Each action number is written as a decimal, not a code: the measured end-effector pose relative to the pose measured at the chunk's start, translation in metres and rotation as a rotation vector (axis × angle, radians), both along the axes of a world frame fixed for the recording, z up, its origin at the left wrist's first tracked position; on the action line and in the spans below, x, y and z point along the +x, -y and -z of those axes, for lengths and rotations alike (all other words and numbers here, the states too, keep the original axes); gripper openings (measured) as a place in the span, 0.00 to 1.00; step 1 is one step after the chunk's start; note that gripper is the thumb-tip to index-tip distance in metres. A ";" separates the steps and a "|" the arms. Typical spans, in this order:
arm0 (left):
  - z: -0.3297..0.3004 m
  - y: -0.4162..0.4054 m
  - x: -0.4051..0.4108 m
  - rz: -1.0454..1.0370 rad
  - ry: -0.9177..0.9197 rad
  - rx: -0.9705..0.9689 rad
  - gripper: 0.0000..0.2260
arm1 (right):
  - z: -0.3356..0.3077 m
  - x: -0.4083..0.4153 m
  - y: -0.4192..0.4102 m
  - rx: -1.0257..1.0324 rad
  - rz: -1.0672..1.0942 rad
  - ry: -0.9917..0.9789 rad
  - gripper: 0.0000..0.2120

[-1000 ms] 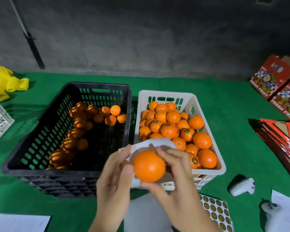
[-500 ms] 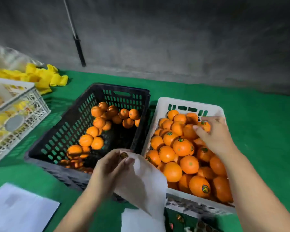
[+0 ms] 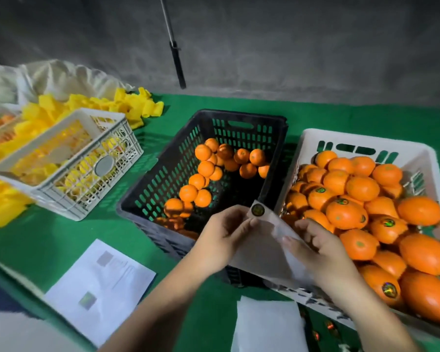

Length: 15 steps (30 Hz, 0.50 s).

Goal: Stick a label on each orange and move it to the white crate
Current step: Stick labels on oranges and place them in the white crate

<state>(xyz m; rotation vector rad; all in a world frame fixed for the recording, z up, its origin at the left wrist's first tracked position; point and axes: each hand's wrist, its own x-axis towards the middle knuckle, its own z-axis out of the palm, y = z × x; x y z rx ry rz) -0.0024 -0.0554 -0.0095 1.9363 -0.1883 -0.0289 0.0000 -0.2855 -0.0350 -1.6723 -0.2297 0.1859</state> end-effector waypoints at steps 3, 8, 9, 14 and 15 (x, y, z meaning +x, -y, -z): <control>0.001 -0.024 0.035 -0.002 0.133 0.208 0.08 | 0.017 0.006 -0.018 0.078 0.196 0.029 0.08; 0.040 -0.065 0.127 0.022 0.199 0.842 0.13 | 0.024 0.010 -0.041 0.010 0.388 0.154 0.08; 0.050 -0.072 0.145 0.125 0.170 0.999 0.16 | 0.026 0.009 -0.042 -0.036 0.413 0.167 0.10; 0.096 -0.107 0.200 0.514 0.163 1.535 0.22 | 0.039 0.003 -0.048 -0.525 0.442 0.126 0.21; 0.105 -0.111 0.202 0.510 0.158 1.613 0.22 | 0.039 0.002 -0.050 -0.565 0.453 0.131 0.21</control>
